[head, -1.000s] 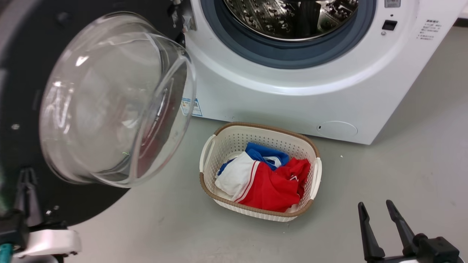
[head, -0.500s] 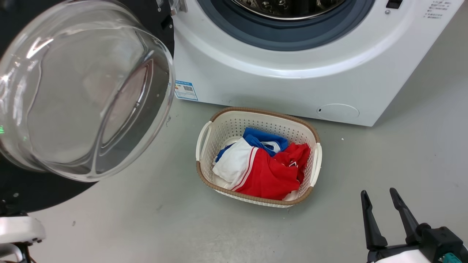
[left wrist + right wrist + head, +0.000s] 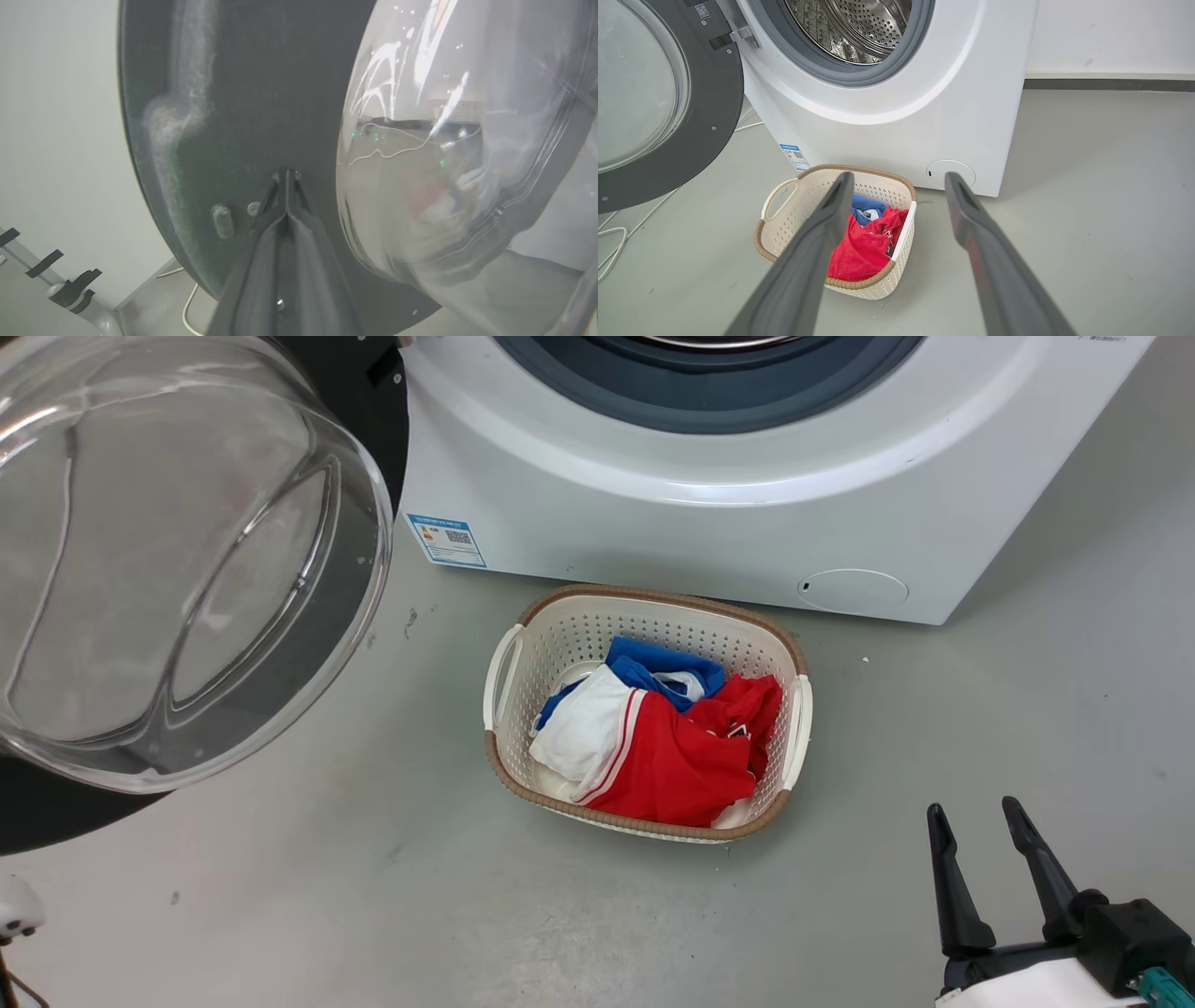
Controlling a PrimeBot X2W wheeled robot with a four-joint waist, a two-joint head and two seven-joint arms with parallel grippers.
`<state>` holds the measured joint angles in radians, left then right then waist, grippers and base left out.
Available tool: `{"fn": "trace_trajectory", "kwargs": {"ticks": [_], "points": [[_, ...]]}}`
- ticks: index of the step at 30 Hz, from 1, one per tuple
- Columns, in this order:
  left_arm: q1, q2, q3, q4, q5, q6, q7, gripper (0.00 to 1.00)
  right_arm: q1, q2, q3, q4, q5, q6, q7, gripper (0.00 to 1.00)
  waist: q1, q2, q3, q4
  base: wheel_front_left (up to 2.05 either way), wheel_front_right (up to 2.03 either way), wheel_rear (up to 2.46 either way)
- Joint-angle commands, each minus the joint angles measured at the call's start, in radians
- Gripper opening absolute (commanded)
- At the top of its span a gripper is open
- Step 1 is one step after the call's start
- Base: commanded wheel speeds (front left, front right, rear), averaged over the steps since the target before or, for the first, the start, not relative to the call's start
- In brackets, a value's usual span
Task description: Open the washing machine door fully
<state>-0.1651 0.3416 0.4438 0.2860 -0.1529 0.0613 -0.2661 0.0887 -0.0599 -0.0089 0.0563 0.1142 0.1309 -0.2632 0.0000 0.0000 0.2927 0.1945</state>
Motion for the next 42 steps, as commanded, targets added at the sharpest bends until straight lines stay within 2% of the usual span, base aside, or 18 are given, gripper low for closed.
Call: {"fn": "trace_trajectory", "kwargs": {"ticks": [1,11,19,31,39,42], "points": [[-0.014,0.012,0.01,0.006,-0.001,0.002,0.003,0.0,-0.013,-0.005,-0.001,-0.003,-0.006,0.0,-0.002,1.0,0.0,0.0,0.0,-0.001,0.0,0.0,0.0],[-0.051,0.026,0.046,0.083,0.029,-0.05,0.003,0.0,-0.014,-0.001,0.006,0.008,-0.004,0.0,-0.002,1.0,0.0,0.0,-0.019,-0.008,0.0,0.0,0.0],[0.019,-0.027,0.017,-0.015,0.096,-0.083,0.003,0.0,0.013,0.007,-0.002,0.009,0.006,0.0,-0.002,1.0,0.0,0.0,-0.101,-0.004,0.0,0.0,0.0],[0.139,-0.155,-0.147,-0.281,0.171,-0.103,0.003,0.0,0.053,0.011,-0.025,-0.043,0.01,0.0,-0.002,1.0,0.0,0.0,-0.221,-0.018,0.0,0.0,0.0],[0.193,-0.221,-0.284,-0.346,0.175,-0.132,0.003,0.0,0.084,0.011,-0.025,-0.087,0.014,0.0,-0.002,1.0,0.0,0.0,-0.271,-0.059,0.0,0.0,0.0],[0.21,-0.239,-0.319,-0.353,0.169,-0.128,0.003,0.0,0.1,0.011,-0.024,-0.095,0.016,0.0,-0.002,1.0,0.0,0.0,-0.286,-0.076,0.0,0.0,0.0]]}}
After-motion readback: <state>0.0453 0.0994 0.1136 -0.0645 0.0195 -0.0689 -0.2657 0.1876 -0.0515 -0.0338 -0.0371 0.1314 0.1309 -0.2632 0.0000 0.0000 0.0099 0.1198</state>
